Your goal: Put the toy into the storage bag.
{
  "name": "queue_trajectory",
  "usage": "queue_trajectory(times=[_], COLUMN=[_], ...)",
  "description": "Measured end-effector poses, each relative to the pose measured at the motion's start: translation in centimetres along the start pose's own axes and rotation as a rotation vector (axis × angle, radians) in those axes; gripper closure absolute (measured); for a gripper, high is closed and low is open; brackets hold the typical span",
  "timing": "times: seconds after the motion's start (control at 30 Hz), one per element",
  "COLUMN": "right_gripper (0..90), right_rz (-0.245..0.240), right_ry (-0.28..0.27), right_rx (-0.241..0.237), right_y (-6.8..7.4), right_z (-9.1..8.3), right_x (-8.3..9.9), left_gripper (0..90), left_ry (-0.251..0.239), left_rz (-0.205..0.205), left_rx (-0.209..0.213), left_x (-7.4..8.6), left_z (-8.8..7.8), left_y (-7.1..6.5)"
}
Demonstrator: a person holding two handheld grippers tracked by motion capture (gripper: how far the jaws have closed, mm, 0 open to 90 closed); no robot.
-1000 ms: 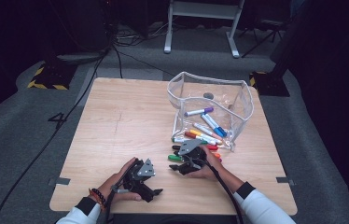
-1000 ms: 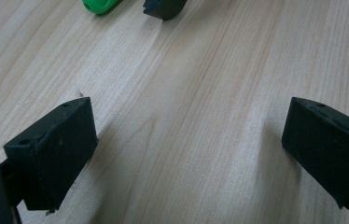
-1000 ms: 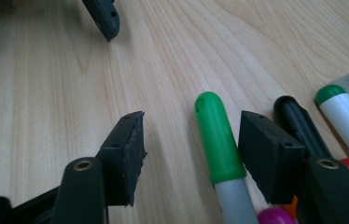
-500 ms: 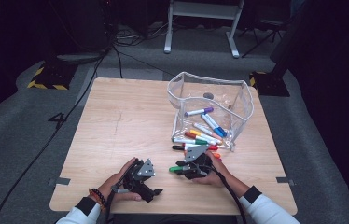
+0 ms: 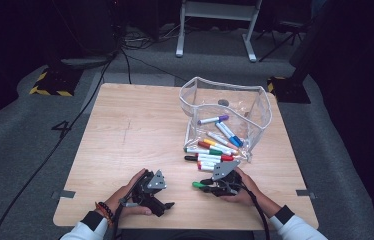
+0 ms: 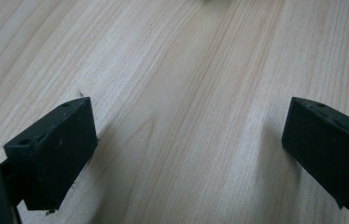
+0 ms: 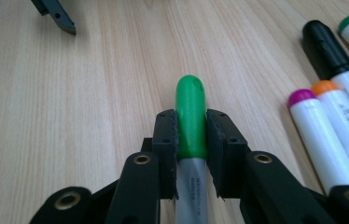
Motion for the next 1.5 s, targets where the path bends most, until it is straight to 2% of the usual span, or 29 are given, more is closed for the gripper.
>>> queue_trajectory(times=[0.1,0.13,0.27,0.33,0.37,0.4,0.5,0.53,0.63,0.67,0.7,0.73,0.83,0.9,0.97,1.0,1.03,1.13,1.23,1.27,1.37,1.4,1.47,1.5], right_gripper=[74.7,74.7,74.8,74.8,74.8,74.8,74.8,74.8,74.8,74.8,74.8,74.8,74.8,74.8,74.8,74.8,74.8,74.8,74.8,74.8,74.8,74.8,74.8,74.8], right_rz=[0.004,0.015,0.031,0.04,0.058,0.058,0.065,0.061,0.044,0.044,0.031,0.031,0.002,-0.004,-0.009,-0.015,-0.015,-0.03,-0.028,-0.028,-0.023,-0.006,0.008,0.008], right_ry=[-0.009,-0.036,-0.08,-0.114,-0.154,-0.154,-0.206,-0.253,-0.291,-0.291,-0.312,-0.312,-0.329,-0.33,-0.335,-0.339,-0.339,-0.346,-0.347,-0.347,-0.333,-0.329,-0.319,-0.319], right_rx=[-0.011,-0.005,0.008,0.028,0.054,0.054,0.102,0.128,0.167,0.167,0.192,0.192,0.239,0.254,0.269,0.292,0.292,0.328,0.345,0.345,0.374,0.375,0.395,0.395], right_y=[-0.2,-0.4,-0.8,-1.1,-1.4,-1.4,-1.7,-1.7,-1.6,-1.6,-1.6,-1.6,-1.8,-2.0,-2.6,-3.2,-3.2,-4.4,-5.6,-5.6,-7.2,-8.6,-9.7,-9.7], right_z=[-0.8,-1.9,-3.4,-4.7,-5.9,-5.9,-8.1,-9.9,-12.1,-12.1,-13.6,-13.6,-16.3,-16.9,-18.1,-19.1,-19.1,-20.7,-21.4,-21.4,-21.6,-21.5,-21.4,-21.4], right_x=[0.2,0.3,0.3,0.3,0.2,0.2,-0.2,-0.8,-1.7,-1.7,-2.4,-2.4,-4.3,-4.8,-5.9,-7.0,-7.0,-9.3,-10.9,-10.9,-12.2,-12.9,-13.2,-13.2], left_gripper=[3.5,3.5,3.5,3.5,3.5,3.5,3.5,3.5,3.5,3.5,3.6,3.5,3.5,3.5,3.5,3.5,3.5,3.5,3.5,3.5,3.5,3.5,3.5,3.5], left_ry=[0.001,0.001,0.001,0.001,0.002,0.002,0.001,0.001,0.001,0.001,0.001,0.001,0.002,0.003,0.002,0.003,0.003,0.002,0.001,0.001,0.003,0.001,0.001,0.001], left_rz=[0.001,0.001,0.001,0.001,0.001,0.001,0.001,0.001,0.0,0.0,0.0,0.0,0.001,0.0,0.0,-0.001,-0.001,0.001,0.001,0.001,0.001,0.002,0.002,0.002], left_rx=[0.0,0.0,0.0,0.0,-0.001,-0.001,-0.001,-0.001,-0.001,-0.001,-0.001,-0.001,-0.001,-0.001,-0.001,-0.002,-0.002,0.0,0.0,0.0,-0.001,0.0,0.0,0.0], left_x=[0.0,0.0,0.0,0.0,0.0,0.0,0.0,0.0,0.0,0.0,0.0,0.0,0.0,0.0,0.0,0.0,0.0,0.0,0.0,0.0,0.0,0.0,0.0,0.0], left_z=[0.0,0.0,0.0,0.0,0.0,0.0,0.0,0.0,0.0,0.0,0.0,0.0,0.0,0.0,0.0,0.0,0.0,0.0,0.0,0.0,0.0,0.0,0.0,0.0], left_y=[0.0,0.0,0.0,0.0,0.0,0.0,0.0,0.0,0.0,0.0,0.0,0.0,0.0,0.0,0.0,0.0,0.0,0.0,0.0,0.0,0.0,0.0,0.0,0.0])
Point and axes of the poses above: each handheld gripper's, and its own axes: z roughly forward along the jaws, x roughly out of its underside, y roughly to its left, the point moved 4 cm from there along z, roughly forward along the jaws, and after that the axes turned 1 degree about -x, right-handed, at the moved point
